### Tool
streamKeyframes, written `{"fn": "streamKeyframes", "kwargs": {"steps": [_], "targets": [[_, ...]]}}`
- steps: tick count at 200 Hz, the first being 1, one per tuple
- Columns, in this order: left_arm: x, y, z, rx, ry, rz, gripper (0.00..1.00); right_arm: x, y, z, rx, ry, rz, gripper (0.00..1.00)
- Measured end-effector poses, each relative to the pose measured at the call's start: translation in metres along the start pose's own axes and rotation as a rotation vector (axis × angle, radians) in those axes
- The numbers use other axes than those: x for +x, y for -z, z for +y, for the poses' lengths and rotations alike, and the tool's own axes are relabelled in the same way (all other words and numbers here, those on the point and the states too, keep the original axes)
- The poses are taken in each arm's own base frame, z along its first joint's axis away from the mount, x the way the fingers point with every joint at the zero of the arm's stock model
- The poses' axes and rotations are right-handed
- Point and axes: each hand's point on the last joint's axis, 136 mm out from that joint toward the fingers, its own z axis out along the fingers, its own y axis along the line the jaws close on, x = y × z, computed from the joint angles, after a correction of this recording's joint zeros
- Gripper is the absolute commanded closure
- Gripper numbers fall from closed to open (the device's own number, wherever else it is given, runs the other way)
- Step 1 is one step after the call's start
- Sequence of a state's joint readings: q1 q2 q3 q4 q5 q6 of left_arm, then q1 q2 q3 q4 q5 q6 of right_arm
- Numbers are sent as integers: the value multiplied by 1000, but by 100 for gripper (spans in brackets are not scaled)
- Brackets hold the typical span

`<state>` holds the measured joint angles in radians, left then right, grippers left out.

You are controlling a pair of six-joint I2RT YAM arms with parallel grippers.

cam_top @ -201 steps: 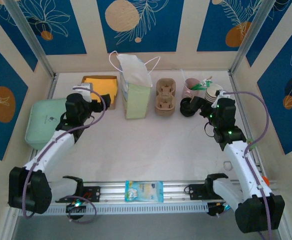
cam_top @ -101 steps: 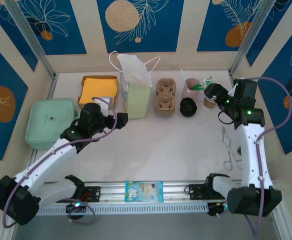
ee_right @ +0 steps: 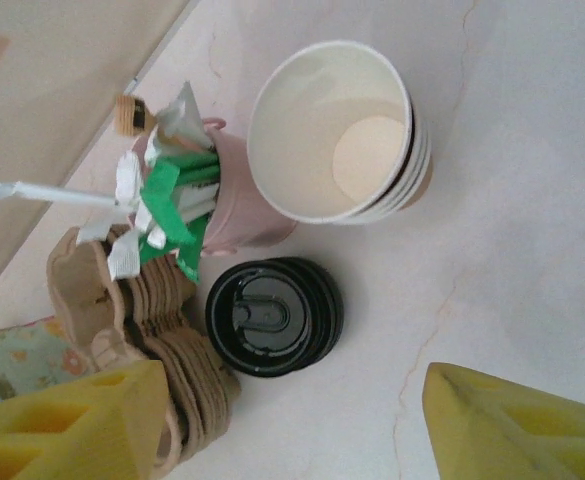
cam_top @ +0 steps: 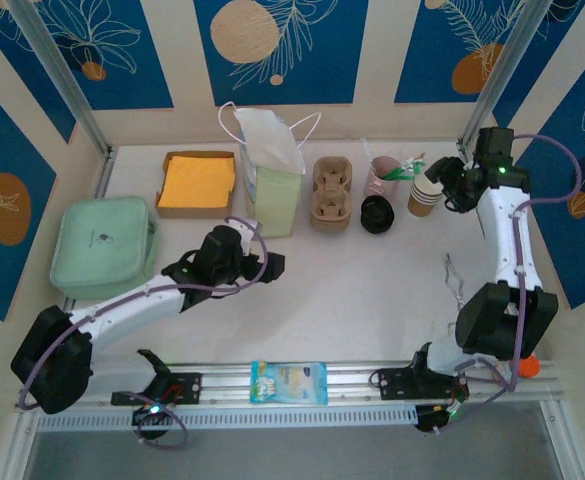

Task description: Pack the takeout coffee

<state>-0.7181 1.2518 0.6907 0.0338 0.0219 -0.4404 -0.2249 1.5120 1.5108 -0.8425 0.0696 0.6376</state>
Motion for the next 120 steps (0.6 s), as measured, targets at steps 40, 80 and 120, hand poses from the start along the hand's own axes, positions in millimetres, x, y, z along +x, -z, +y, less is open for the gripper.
{"fn": "streamKeyframes", "kwargs": {"steps": [40, 80, 120], "targets": [[7, -22, 3, -3, 0, 18, 4, -11, -24, -2, 51, 0, 29, 38], [16, -42, 12, -18, 8, 47, 5, -11, -33, -6, 84, 2, 47, 39], [4, -55, 26, -29, 37, 24, 7, -13, -34, -11, 114, 10, 36, 40]]}}
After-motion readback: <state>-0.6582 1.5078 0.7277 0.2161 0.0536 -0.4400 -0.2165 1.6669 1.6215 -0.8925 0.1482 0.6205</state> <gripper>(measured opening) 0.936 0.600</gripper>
